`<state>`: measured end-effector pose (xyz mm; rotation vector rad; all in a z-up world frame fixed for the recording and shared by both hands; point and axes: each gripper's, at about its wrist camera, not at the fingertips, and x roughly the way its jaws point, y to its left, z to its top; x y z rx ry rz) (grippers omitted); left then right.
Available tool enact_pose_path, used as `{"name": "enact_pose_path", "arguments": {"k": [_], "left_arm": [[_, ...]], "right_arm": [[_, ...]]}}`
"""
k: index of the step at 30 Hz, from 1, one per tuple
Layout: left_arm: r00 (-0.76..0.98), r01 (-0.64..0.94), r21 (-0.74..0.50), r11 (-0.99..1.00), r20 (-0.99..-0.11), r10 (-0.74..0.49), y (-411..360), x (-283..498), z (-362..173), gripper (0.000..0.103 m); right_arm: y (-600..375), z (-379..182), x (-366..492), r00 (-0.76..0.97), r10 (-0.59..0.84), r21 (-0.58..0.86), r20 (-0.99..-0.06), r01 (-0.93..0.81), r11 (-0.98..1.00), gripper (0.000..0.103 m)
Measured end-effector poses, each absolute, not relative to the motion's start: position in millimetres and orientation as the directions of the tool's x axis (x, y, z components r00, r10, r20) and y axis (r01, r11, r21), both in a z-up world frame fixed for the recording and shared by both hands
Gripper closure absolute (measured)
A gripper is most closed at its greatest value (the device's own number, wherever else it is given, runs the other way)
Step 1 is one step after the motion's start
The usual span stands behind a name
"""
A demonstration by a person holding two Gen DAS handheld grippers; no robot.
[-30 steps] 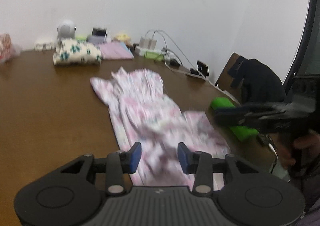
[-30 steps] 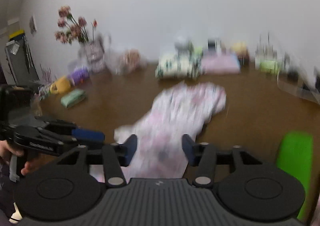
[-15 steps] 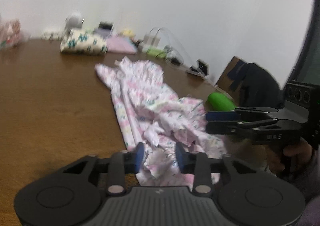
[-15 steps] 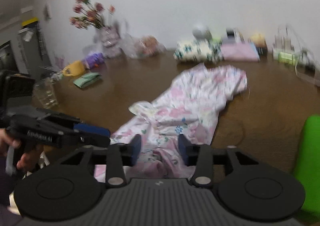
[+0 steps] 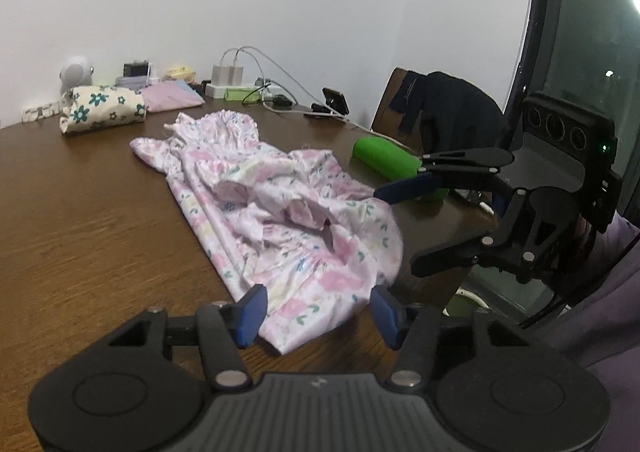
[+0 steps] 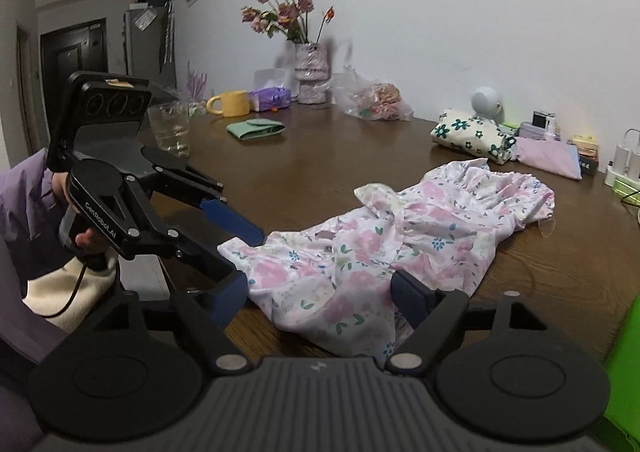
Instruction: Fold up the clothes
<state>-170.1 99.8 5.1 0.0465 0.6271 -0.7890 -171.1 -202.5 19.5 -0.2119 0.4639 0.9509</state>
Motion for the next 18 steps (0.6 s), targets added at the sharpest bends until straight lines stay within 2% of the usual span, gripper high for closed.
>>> {"name": "enact_pose_path", "arguments": {"k": [4, 6, 9, 10, 12, 13, 14, 15, 16, 18], "left_arm": [[0.534, 0.663, -0.194, 0.723, -0.555, -0.638, 103, -166, 0, 0.064], [0.532, 0.658, -0.207, 0.724, -0.552, -0.642, 106, -164, -1, 0.064], [0.531, 0.655, -0.218, 0.724, -0.549, -0.646, 105, -162, -1, 0.071], [0.529, 0.655, -0.221, 0.722, -0.548, -0.648, 104, -161, -1, 0.075], [0.528, 0.651, -0.228, 0.724, -0.550, -0.647, 103, -159, -1, 0.083], [0.524, 0.648, -0.239, 0.723, -0.549, -0.651, 104, -158, -1, 0.086], [0.516, 0.651, -0.253, 0.715, -0.544, -0.662, 105, -158, -1, 0.091], [0.503, 0.661, -0.267, 0.701, -0.535, -0.679, 105, -160, -1, 0.093], [0.493, 0.674, -0.270, 0.688, -0.529, -0.691, 104, -164, 1, 0.093], [0.494, 0.707, -0.229, 0.669, -0.518, -0.698, 99, -177, 5, 0.093]], "right_arm": [[-197, 11, -164, 0.479, 0.722, -0.001, -0.499, -0.834, 0.552, 0.023], [-194, 5, -160, 0.472, 0.710, -0.008, -0.523, -0.836, 0.549, 0.023], [-188, -1, -159, 0.458, 0.700, -0.023, -0.548, -0.845, 0.535, 0.025], [-185, -4, -158, 0.455, 0.695, -0.026, -0.558, -0.846, 0.533, 0.031], [-187, -6, -154, 0.443, 0.710, 0.017, -0.548, -0.843, 0.538, 0.036], [-190, -7, -152, 0.444, 0.719, 0.041, -0.535, -0.836, 0.547, 0.046], [-195, -7, -148, 0.439, 0.728, 0.072, -0.527, -0.830, 0.553, 0.051], [-199, -7, -145, 0.435, 0.736, 0.103, -0.518, -0.823, 0.559, 0.065], [-203, -7, -144, 0.418, 0.746, 0.135, -0.519, -0.822, 0.554, 0.084], [-208, -7, -145, 0.396, 0.756, 0.161, -0.521, -0.824, 0.543, 0.087]]}}
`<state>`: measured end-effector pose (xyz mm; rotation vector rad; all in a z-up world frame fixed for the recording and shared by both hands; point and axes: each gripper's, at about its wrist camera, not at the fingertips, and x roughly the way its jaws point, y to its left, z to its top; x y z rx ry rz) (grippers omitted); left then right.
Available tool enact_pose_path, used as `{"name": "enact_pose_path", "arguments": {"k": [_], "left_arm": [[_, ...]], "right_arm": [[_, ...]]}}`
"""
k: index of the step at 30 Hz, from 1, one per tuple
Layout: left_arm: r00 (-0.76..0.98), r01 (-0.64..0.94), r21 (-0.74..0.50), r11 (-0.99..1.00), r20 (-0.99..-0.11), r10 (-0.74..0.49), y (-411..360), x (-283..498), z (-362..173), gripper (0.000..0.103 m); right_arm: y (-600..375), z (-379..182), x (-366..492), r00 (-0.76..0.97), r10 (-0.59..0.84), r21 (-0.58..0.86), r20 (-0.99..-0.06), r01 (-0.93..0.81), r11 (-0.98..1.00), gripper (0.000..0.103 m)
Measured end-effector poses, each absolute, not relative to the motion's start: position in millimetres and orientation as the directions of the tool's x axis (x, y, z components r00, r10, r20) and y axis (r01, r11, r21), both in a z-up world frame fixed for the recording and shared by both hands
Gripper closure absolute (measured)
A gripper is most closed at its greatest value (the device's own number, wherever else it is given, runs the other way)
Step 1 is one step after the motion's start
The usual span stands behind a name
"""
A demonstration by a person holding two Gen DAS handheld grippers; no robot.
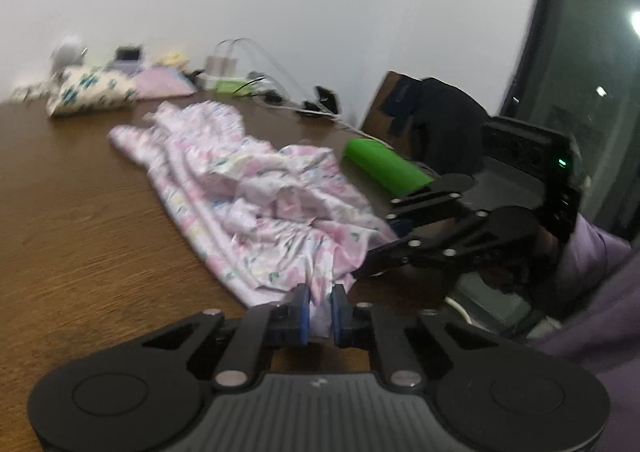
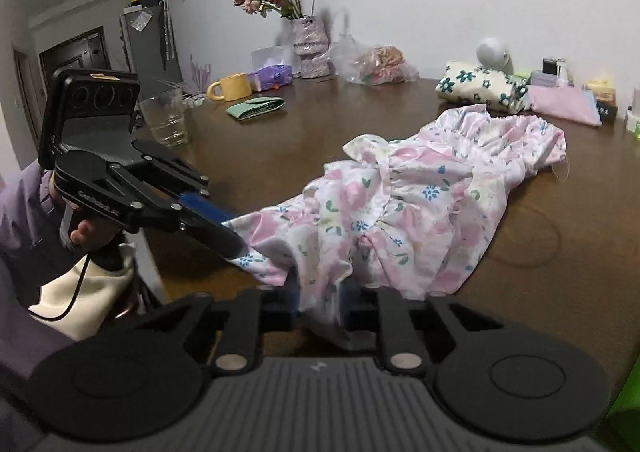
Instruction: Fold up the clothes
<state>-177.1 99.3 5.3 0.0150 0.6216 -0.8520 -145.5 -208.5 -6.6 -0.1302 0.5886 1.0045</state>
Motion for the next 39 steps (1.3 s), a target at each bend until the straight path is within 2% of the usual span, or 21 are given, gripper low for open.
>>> {"name": "enact_pose_path", "arguments": {"k": [1, 2, 3, 4, 5, 9, 13, 18, 21, 22, 23, 25, 26, 27, 28, 29, 31, 33, 35, 39], "left_arm": [[0.501, 0.726, -0.196, 0.659, -0.505, -0.703, 97, -187, 9, 0.086], [0.509, 0.744, -0.163, 0.648, -0.490, -0.707, 95, -197, 13, 0.065], [0.525, 0.754, -0.130, 0.644, -0.470, -0.710, 90, -209, 15, 0.049], [0.548, 0.763, -0.082, 0.641, -0.442, -0.710, 85, -221, 18, 0.023], [0.554, 0.777, -0.045, 0.629, -0.428, -0.714, 82, -227, 17, 0.018], [0.571, 0.809, 0.107, 0.578, -0.376, -0.730, 72, -252, 16, 0.018], [0.617, 0.782, 0.215, 0.585, -0.399, -0.678, 58, -248, 2, 0.020], [0.564, 0.824, 0.239, 0.513, -0.417, -0.713, 56, -235, -4, 0.022], [0.480, 0.877, 0.222, 0.426, -0.429, -0.765, 58, -229, -5, 0.036], [0.437, 0.899, 0.192, 0.393, -0.443, -0.783, 57, -224, -5, 0.059], [0.389, 0.920, 0.145, 0.365, -0.460, -0.798, 57, -218, -5, 0.087], [0.326, 0.937, 0.040, 0.348, -0.464, -0.823, 60, -204, -6, 0.091], [0.307, 0.938, -0.002, 0.346, -0.459, -0.834, 62, -198, -7, 0.091], [0.296, 0.938, -0.031, 0.346, -0.453, -0.841, 64, -194, -7, 0.091], [0.286, 0.936, -0.059, 0.347, -0.447, -0.847, 66, -191, -7, 0.091], [0.281, 0.933, -0.080, 0.350, -0.441, -0.852, 69, -188, -6, 0.091], [0.267, 0.930, -0.120, 0.347, -0.425, -0.865, 74, -184, -3, 0.091], [0.257, 0.927, -0.152, 0.343, -0.409, -0.875, 76, -181, 1, 0.091], [0.244, 0.927, -0.171, 0.334, -0.404, -0.882, 75, -179, 4, 0.091], [0.206, 0.935, -0.181, 0.304, -0.419, -0.884, 73, -181, 10, 0.092]], "right_arm": [[-210, -6, -149, 0.386, 0.758, 0.160, -0.526, -0.830, 0.534, 0.089], [-213, -5, -153, 0.362, 0.766, 0.179, -0.530, -0.836, 0.519, 0.089], [-219, -6, -153, 0.333, 0.785, 0.229, -0.522, -0.832, 0.505, 0.090], [-224, -6, -153, 0.305, 0.804, 0.279, -0.511, -0.826, 0.490, 0.090], [-230, -7, -153, 0.276, 0.821, 0.327, -0.499, -0.818, 0.474, 0.090], [-247, -6, -147, 0.228, 0.854, 0.446, -0.468, -0.773, 0.450, 0.090], [-253, -1, -137, 0.159, 0.895, 0.553, -0.417, -0.737, 0.389, 0.090], [-254, -1, -124, 0.056, 0.910, 0.632, -0.410, -0.702, 0.328, 0.090], [-253, 0, -121, -0.023, 0.918, 0.681, -0.397, -0.678, 0.278, 0.090], [-252, 0, -119, -0.037, 0.918, 0.696, -0.396, -0.664, 0.273, 0.090], [-252, 1, -118, -0.039, 0.915, 0.700, -0.401, -0.657, 0.279, 0.090], [-252, 6, -118, -0.021, 0.908, 0.693, -0.419, -0.653, 0.305, 0.084], [-255, 11, -121, 0.009, 0.904, 0.673, -0.428, -0.664, 0.325, 0.082], [-258, 17, -124, 0.035, 0.903, 0.649, -0.429, -0.683, 0.335, 0.071], [-261, 23, -131, 0.074, 0.898, 0.606, -0.434, -0.713, 0.352, 0.051], [-265, 29, -141, 0.123, 0.890, 0.543, -0.439, -0.753, 0.371, 0.043], [-272, 38, -161, 0.220, 0.868, 0.394, -0.444, -0.823, 0.410, 0.017], [-270, 35, -184, 0.352, 0.813, 0.168, -0.463, -0.866, 0.470, 0.007], [-267, 22, -203, 0.453, 0.767, -0.033, -0.454, -0.869, 0.494, 0.006], [-247, 2, -216, 0.526, 0.730, -0.251, -0.436, -0.850, 0.463, 0.007]]}}
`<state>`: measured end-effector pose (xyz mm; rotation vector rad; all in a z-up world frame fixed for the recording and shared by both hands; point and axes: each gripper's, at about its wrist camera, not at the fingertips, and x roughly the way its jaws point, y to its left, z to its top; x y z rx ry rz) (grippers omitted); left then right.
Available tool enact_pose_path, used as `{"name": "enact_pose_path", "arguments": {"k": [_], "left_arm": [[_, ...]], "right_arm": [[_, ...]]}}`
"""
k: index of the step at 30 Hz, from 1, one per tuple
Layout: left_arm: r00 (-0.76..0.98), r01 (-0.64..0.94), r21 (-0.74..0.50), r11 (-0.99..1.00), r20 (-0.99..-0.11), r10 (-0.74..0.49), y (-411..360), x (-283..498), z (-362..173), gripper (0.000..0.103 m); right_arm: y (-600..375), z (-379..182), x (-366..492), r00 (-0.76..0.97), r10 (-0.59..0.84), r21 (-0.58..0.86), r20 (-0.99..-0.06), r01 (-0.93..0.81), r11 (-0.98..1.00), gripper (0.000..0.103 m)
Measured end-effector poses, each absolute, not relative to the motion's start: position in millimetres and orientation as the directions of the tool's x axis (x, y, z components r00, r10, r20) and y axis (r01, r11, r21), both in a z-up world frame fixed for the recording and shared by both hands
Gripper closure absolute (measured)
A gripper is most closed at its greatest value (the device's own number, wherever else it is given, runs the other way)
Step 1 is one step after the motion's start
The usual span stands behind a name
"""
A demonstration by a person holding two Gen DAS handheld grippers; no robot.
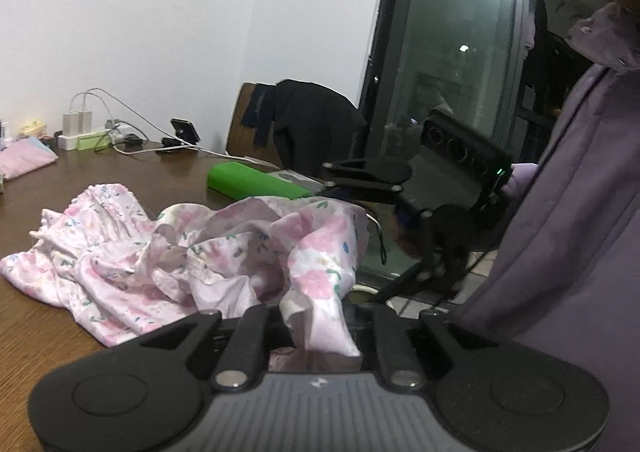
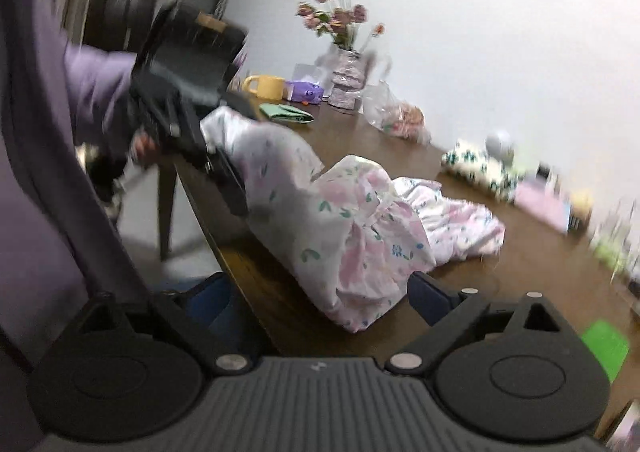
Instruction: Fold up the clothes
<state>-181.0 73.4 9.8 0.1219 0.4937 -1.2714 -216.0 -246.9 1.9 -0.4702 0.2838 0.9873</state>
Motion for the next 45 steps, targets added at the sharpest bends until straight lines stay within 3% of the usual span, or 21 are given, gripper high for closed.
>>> {"name": "enact_pose_path", "arguments": {"k": [5, 7, 8, 9, 10, 12, 13, 16, 20, 23, 24, 25, 27, 29, 31, 35, 39, 41, 45], "left_arm": [[0.153, 0.934, -0.239, 0.266, -0.406, -0.901, 80, -184, 12, 0.092], [0.134, 0.930, -0.266, 0.253, -0.397, -0.908, 84, -185, 12, 0.091], [0.123, 0.929, -0.279, 0.246, -0.392, -0.912, 86, -185, 13, 0.091], [0.128, 0.926, -0.284, 0.248, -0.381, -0.915, 89, -184, 14, 0.090], [0.134, 0.924, -0.289, 0.251, -0.371, -0.919, 92, -183, 15, 0.085], [0.147, 0.912, -0.317, 0.261, -0.342, -0.928, 98, -178, 16, 0.068], [0.162, 0.904, -0.329, 0.273, -0.327, -0.931, 101, -176, 17, 0.060], [0.201, 0.864, -0.394, 0.313, -0.299, -0.933, 105, -162, 19, 0.058], [0.278, 0.765, -0.482, 0.427, -0.350, -0.894, 103, -136, 19, 0.051], [0.332, 0.705, -0.500, 0.502, -0.394, -0.857, 101, -123, 16, 0.053], [0.347, 0.688, -0.504, 0.522, -0.403, -0.847, 101, -119, 15, 0.053], [0.361, 0.670, -0.510, 0.539, -0.411, -0.837, 100, -116, 15, 0.053], [0.365, 0.639, -0.545, 0.543, -0.407, -0.837, 101, -109, 13, 0.059], [0.357, 0.633, -0.572, 0.521, -0.382, -0.852, 102, -102, 15, 0.066], [0.369, 0.633, -0.565, 0.530, -0.381, -0.848, 100, -97, 17, 0.066], [0.426, 0.568, -0.524, 0.635, -0.473, -0.771, 87, -80, 7, 0.061], [0.465, 0.591, -0.427, 0.685, -0.513, -0.721, 79, -86, 11, 0.056], [0.523, 0.582, -0.380, 0.719, -0.502, -0.689, 86, -92, 19, 0.047], [0.668, 0.506, -0.317, 0.802, -0.445, -0.597, 106, -111, 45, 0.046]], "right_arm": [[-233, 1, -211, 0.513, 0.783, -0.325, -0.352, -0.851, 0.412, 0.015], [-227, 4, -204, 0.444, 0.820, -0.293, -0.361, -0.889, 0.353, 0.038], [-226, 8, -196, 0.371, 0.841, -0.199, -0.393, -0.927, 0.317, 0.048], [-224, 11, -187, 0.295, 0.860, -0.101, -0.416, -0.955, 0.278, 0.067], [-223, 15, -178, 0.215, 0.876, -0.002, -0.432, -0.971, 0.238, 0.077], [-227, 17, -159, 0.097, 0.904, 0.220, -0.417, -0.954, 0.203, 0.080], [-230, 17, -148, 0.045, 0.917, 0.329, -0.396, -0.926, 0.187, 0.081], [-232, 10, -115, -0.051, 0.938, 0.612, -0.342, -0.770, 0.181, 0.080], [-235, 0, -86, -0.084, 0.946, 0.787, -0.314, -0.580, 0.210, 0.076], [-241, -4, -75, -0.017, 0.951, 0.834, -0.310, -0.485, 0.263, 0.063], [-245, -4, -73, 0.008, 0.954, 0.845, -0.299, -0.462, 0.269, 0.050], [-247, -2, -74, 0.041, 0.953, 0.838, -0.300, -0.465, 0.284, 0.038], [-252, 2, -76, 0.105, 0.948, 0.825, -0.301, -0.470, 0.314, 0.038], [-256, 8, -82, 0.171, 0.947, 0.808, -0.271, -0.495, 0.321, 0.048], [-259, 13, -88, 0.236, 0.938, 0.788, -0.255, -0.511, 0.343, 0.074], [-256, 9, -89, 0.394, 0.846, 0.707, -0.360, -0.476, 0.523, 0.082], [-246, 4, -100, 0.487, 0.748, 0.577, -0.452, -0.480, 0.661, 0.079], [-241, 2, -105, 0.526, 0.709, 0.521, -0.470, -0.483, 0.704, 0.075], [-240, 6, -112, 0.587, 0.665, 0.466, -0.461, -0.478, 0.745, 0.055]]}}
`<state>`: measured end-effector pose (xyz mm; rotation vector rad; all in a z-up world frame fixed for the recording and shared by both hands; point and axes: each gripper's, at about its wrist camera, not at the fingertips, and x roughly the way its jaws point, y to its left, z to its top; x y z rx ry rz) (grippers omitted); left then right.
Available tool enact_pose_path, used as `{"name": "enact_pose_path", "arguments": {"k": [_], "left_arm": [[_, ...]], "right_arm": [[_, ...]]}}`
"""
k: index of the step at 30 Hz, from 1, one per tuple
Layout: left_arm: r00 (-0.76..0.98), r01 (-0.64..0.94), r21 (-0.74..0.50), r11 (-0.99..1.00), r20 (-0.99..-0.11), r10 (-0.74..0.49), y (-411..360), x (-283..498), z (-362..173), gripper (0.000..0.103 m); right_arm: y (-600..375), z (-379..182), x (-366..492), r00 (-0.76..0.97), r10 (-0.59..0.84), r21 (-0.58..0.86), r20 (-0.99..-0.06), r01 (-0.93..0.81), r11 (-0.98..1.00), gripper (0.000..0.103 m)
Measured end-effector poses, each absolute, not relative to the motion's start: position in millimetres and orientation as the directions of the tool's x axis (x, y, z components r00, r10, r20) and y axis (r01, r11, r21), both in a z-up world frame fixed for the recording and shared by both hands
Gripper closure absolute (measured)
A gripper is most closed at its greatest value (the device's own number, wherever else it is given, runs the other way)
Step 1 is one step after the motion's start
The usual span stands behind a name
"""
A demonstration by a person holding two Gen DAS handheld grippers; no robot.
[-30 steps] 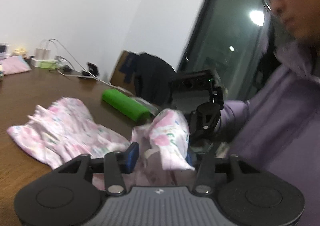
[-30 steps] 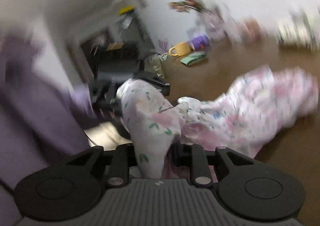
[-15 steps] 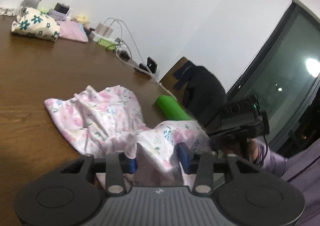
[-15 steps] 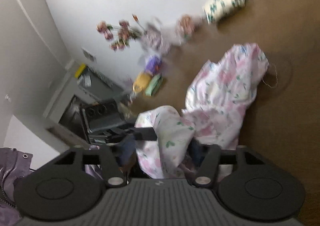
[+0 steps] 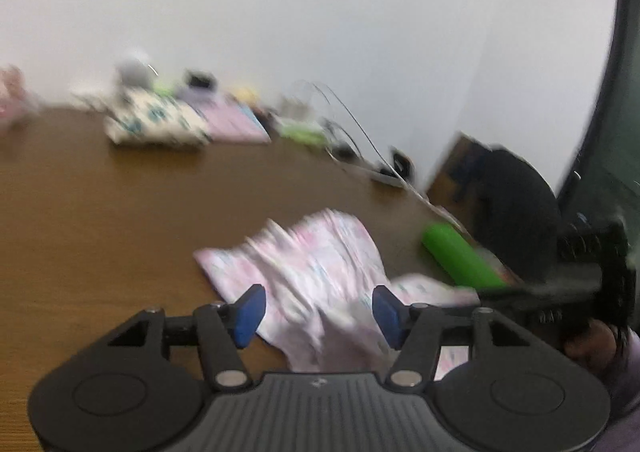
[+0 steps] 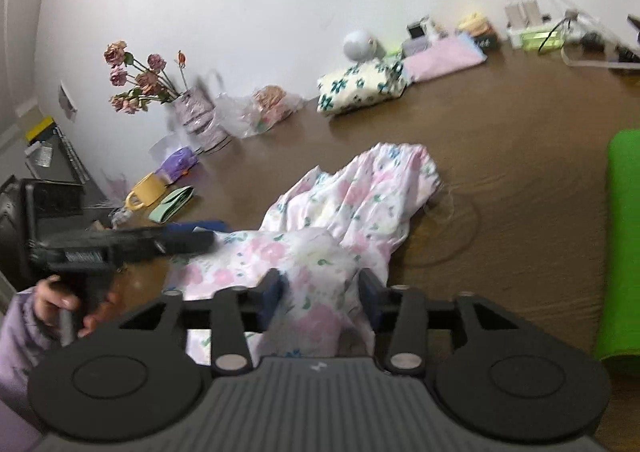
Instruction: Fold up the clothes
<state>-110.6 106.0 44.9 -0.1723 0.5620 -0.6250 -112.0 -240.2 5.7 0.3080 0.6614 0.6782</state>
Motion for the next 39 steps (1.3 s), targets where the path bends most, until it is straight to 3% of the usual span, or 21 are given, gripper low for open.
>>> {"name": "enact_pose_path", "arguments": {"k": [4, 6, 8, 9, 13, 18, 27, 32, 36, 39], "left_arm": [[0.709, 0.557, -0.276, 0.783, -0.332, -0.622, 94, -137, 68, 0.047], [0.703, 0.580, -0.238, 0.779, -0.336, -0.626, 77, -143, 69, 0.050], [0.690, 0.589, -0.212, 0.780, -0.370, -0.622, 63, -145, 63, 0.060], [0.681, 0.584, -0.210, 0.784, -0.398, -0.615, 58, -143, 56, 0.062], [0.678, 0.509, -0.222, 0.832, -0.492, -0.546, 51, -129, 27, 0.082], [0.654, 0.459, -0.276, 0.845, -0.539, -0.531, 63, -114, 2, 0.079], [0.674, 0.485, -0.254, 0.837, -0.500, -0.543, 65, -116, 14, 0.072], [0.662, 0.463, -0.218, 0.859, -0.560, -0.498, 53, -111, 5, 0.071], [0.647, 0.455, -0.243, 0.857, -0.571, -0.505, 57, -108, 0, 0.071], [0.647, 0.456, -0.236, 0.858, -0.574, -0.502, 56, -111, 0, 0.070]], "right_arm": [[-242, 22, -124, 0.676, 0.616, 0.380, -0.405, -0.488, 0.786, 0.046], [-242, 32, -136, 0.728, 0.589, 0.315, -0.352, -0.500, 0.807, 0.047], [-241, 44, -146, 0.767, 0.570, 0.264, -0.296, -0.508, 0.820, 0.057], [-238, 48, -151, 0.775, 0.570, 0.238, -0.272, -0.520, 0.820, 0.070], [-217, 40, -148, 0.728, 0.581, 0.194, -0.363, -0.551, 0.812, 0.077], [-197, 10, -129, 0.661, 0.556, 0.203, -0.504, -0.536, 0.820, 0.075], [-201, 17, -129, 0.678, 0.580, 0.223, -0.451, -0.544, 0.809, 0.067], [-189, 1, -119, 0.643, 0.555, 0.225, -0.528, -0.524, 0.822, 0.064], [-191, -4, -118, 0.636, 0.553, 0.241, -0.538, -0.513, 0.824, 0.056], [-190, -6, -120, 0.637, 0.550, 0.230, -0.541, -0.517, 0.825, 0.056]]}}
